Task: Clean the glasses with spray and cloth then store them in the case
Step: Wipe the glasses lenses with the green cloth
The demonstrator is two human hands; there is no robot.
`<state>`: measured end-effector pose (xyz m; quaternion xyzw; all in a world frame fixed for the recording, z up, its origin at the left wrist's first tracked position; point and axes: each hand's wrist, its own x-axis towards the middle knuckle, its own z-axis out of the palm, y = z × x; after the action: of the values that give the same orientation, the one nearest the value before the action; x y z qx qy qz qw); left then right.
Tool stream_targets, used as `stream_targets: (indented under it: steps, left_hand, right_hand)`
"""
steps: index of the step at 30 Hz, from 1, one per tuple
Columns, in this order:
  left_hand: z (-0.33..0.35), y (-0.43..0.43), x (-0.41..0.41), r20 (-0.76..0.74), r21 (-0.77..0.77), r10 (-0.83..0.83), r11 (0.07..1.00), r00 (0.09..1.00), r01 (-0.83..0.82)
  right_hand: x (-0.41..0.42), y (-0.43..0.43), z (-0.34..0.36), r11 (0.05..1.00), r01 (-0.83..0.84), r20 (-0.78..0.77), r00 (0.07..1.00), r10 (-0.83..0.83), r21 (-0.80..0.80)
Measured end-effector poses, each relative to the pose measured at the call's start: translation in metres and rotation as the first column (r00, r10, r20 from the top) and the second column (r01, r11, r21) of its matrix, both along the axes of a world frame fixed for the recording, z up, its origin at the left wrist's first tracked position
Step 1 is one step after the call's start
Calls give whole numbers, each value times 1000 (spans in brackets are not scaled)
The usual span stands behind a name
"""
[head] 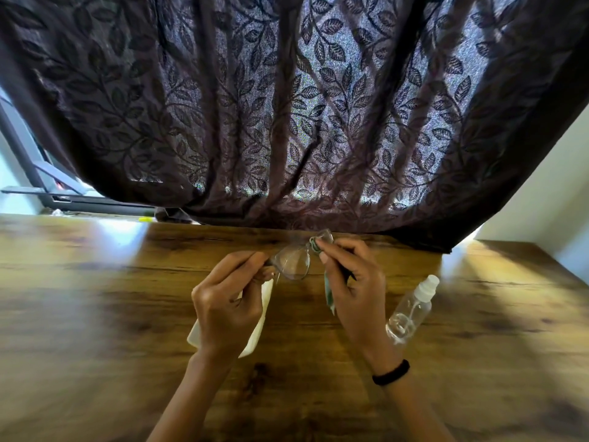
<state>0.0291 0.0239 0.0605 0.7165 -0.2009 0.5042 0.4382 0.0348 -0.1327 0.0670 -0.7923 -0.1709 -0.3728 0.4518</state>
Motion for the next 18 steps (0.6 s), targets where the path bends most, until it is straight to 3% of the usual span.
stream_targets:
  steps: [8,18]
  left_hand:
    - [0,-2,-1,21,-44,-49,998,999,50]
    - [-6,2,3,31,-63,-23,998,999,25]
  right_hand:
    - [21,-19,4,996,80,-140,987,-73,42]
    - [-10,3,-11,969,10,-146,989,27,247]
